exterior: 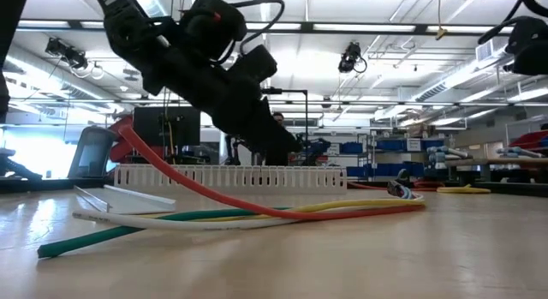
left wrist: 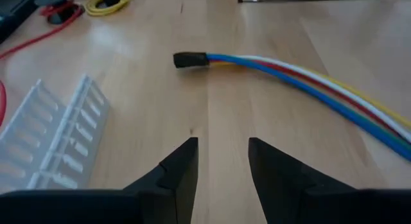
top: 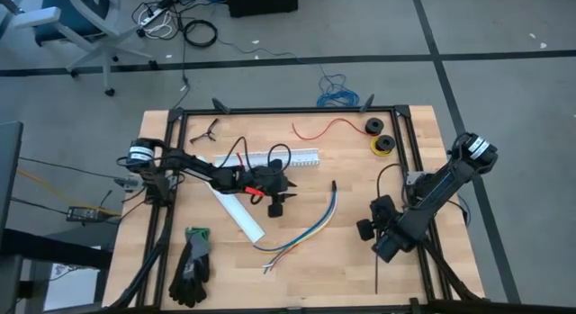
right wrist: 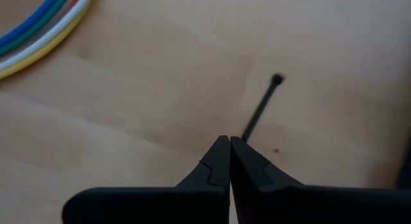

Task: Ziptie cables
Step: Prepare the black zip tie

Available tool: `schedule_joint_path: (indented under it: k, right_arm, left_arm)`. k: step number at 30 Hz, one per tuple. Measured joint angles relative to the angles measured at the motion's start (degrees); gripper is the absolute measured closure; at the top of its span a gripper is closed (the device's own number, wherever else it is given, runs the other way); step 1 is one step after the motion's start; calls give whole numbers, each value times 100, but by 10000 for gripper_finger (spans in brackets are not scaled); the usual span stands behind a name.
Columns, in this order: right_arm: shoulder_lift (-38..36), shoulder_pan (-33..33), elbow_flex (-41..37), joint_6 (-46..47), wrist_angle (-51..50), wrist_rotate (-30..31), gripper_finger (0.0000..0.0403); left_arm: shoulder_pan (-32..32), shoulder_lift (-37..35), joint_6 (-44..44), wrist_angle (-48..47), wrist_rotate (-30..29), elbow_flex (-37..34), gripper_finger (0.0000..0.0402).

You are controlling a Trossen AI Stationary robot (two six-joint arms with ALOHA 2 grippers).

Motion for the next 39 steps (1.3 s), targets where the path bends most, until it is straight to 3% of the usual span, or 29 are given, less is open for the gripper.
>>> schedule_joint_path:
  k: [10,19,35,39]
  right_arm:
    - [23,-251,-115,16,-360,-7,346]
    - [23,-533,-714,23,434,-43,293]
    - [0,-621,-1368,181,1215,-98,292]
    - [-5,-630,-1456,179,1351,-82,317]
  left_arm:
    - [-2,-2,-22,-89,2,21,255]
    - [-4,-5,-66,-149,2,21,255]
    - [-7,-5,-219,-156,2,21,255]
    - [-7,-5,-221,-144,2,21,255]
